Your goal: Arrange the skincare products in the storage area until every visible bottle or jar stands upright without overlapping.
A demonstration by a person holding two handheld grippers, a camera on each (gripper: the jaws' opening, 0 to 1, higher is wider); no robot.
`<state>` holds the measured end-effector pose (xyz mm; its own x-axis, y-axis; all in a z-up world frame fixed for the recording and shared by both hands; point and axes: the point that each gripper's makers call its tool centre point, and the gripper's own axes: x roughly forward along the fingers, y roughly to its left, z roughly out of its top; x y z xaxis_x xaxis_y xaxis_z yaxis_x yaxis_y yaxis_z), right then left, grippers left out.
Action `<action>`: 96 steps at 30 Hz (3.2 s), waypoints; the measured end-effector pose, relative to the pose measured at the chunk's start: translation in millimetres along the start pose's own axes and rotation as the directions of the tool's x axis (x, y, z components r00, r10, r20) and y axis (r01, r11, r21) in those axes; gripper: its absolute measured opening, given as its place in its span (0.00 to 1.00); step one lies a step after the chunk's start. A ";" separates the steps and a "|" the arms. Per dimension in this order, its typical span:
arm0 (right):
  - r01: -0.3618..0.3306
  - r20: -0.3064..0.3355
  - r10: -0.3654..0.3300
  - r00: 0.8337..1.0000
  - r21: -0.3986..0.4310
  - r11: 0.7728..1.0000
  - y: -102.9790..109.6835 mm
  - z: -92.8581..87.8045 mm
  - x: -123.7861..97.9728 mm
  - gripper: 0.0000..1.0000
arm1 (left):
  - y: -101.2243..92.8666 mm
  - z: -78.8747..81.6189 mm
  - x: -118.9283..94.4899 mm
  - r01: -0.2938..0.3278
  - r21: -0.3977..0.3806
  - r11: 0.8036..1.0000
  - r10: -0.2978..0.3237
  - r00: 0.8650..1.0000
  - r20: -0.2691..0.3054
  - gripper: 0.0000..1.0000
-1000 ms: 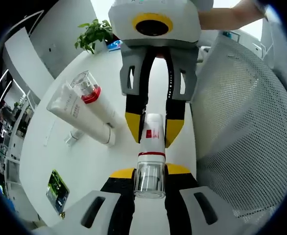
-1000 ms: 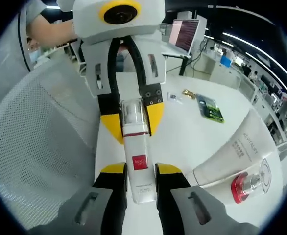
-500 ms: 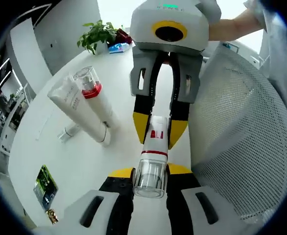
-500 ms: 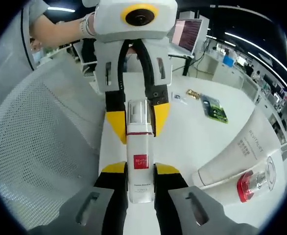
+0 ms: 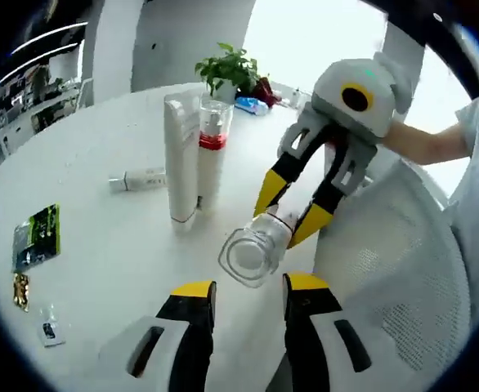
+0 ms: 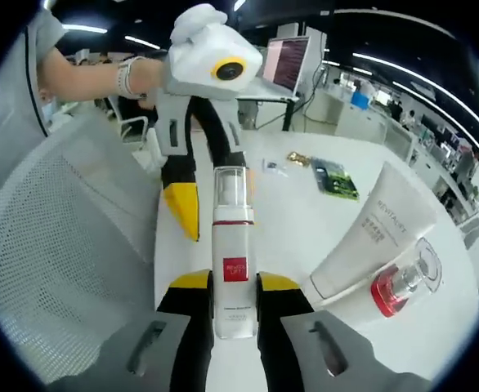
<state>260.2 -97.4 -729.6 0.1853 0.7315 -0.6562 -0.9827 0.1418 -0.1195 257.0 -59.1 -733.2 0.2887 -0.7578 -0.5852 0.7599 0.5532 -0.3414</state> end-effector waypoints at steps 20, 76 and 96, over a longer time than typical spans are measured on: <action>0.137 0.060 -0.142 0.988 0.092 0.986 -20.9 7.0 -6.9 0.19 | -11.8 57.4 8.7 0.127 -0.338 0.932 0.005 0.932 0.363 0.41; 0.043 0.275 -0.086 0.958 0.160 0.986 7.1 56.7 -15.9 0.28 | -36.5 14.1 38.7 -0.085 0.324 0.942 0.090 0.996 -0.002 0.19; 0.027 0.323 -0.084 0.943 0.175 0.984 7.8 56.6 -17.6 0.22 | -42.7 23.0 43.7 -0.027 0.419 0.907 0.014 0.999 0.035 0.22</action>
<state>249.6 -71.3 -676.7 0.2586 0.8933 -0.3677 -0.9611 0.2760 -0.0054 250.6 -123.8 -727.3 0.3189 -0.7617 -0.5640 0.9261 0.3771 0.0144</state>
